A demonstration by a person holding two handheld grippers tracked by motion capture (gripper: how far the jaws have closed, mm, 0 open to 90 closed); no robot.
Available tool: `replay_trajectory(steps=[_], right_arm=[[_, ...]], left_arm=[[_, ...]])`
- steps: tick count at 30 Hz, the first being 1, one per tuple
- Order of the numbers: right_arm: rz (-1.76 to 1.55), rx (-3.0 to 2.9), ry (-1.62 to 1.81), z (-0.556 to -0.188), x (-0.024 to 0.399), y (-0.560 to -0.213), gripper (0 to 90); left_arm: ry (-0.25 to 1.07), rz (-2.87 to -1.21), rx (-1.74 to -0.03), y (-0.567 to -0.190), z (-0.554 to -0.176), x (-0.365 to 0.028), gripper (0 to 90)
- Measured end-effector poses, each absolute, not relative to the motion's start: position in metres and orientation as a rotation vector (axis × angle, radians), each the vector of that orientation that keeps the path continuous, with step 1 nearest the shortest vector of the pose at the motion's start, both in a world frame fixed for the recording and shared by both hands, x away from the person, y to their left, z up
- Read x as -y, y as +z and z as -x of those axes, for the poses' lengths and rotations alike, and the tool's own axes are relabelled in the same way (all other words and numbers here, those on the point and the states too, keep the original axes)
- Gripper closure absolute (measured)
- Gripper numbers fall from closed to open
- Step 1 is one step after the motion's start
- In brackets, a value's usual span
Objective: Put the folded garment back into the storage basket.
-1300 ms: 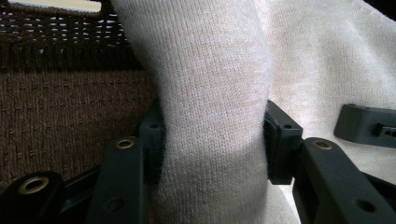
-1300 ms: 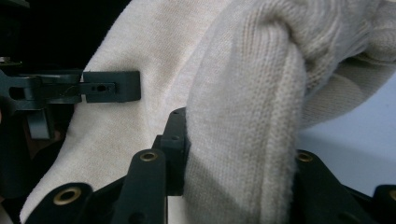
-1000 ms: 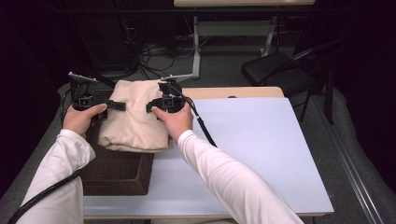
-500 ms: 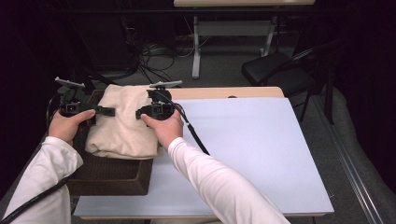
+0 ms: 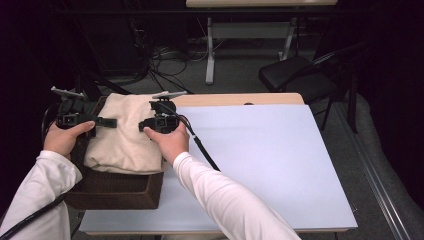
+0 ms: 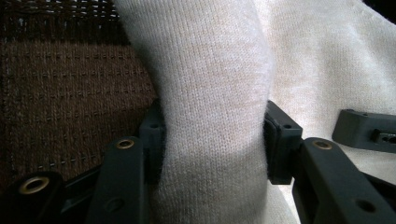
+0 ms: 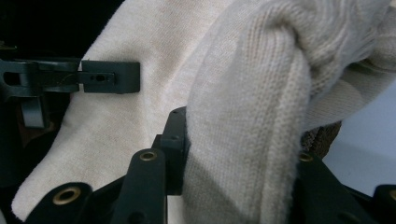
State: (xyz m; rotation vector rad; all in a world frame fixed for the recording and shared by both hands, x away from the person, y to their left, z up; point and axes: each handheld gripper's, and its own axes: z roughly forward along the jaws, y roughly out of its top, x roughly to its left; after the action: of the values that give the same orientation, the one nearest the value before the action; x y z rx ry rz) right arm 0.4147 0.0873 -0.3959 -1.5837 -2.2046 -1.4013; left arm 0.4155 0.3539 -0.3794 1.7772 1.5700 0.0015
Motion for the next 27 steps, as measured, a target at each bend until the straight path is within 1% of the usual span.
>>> replay_trajectory(steps=[11, 27], right_arm=[[1.586, 2.208, -1.391, -0.417, -0.095, -0.407, 64.1], [1.581, 2.186, -1.379, -0.422, -0.103, -0.419, 64.1]], left_arm=[[-0.024, -1.771, -1.574, -0.396, -0.420, -0.362, 52.8], [-0.022, -1.784, -1.605, -0.405, -0.424, -0.369, 52.8]])
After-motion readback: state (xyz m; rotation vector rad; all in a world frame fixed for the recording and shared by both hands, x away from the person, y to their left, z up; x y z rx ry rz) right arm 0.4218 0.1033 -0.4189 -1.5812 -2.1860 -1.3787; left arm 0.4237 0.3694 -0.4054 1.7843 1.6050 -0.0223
